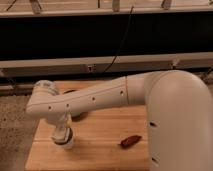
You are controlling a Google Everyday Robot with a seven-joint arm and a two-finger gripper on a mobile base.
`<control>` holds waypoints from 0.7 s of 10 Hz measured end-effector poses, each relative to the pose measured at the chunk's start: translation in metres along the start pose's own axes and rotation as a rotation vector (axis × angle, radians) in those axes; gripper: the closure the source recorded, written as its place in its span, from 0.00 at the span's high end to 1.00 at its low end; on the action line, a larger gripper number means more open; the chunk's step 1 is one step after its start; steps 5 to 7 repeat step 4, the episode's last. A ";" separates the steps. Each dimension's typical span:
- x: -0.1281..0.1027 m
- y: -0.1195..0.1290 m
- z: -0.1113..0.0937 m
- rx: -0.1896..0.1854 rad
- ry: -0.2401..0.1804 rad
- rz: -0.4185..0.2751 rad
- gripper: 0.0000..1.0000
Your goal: Place the white sponge in the ceramic cup
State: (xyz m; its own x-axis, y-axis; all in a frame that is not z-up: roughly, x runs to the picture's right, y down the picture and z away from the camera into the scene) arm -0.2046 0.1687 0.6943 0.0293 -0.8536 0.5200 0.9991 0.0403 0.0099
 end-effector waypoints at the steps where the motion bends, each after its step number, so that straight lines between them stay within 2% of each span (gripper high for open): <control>1: 0.001 0.002 0.000 0.003 0.000 0.002 0.80; 2: 0.003 0.004 0.000 0.008 -0.001 0.005 0.78; 3: 0.002 0.006 0.001 0.005 -0.002 0.003 0.71; 4: -0.004 0.004 0.000 0.007 -0.009 -0.002 0.59; 7: -0.004 0.004 0.000 0.007 -0.009 -0.002 0.59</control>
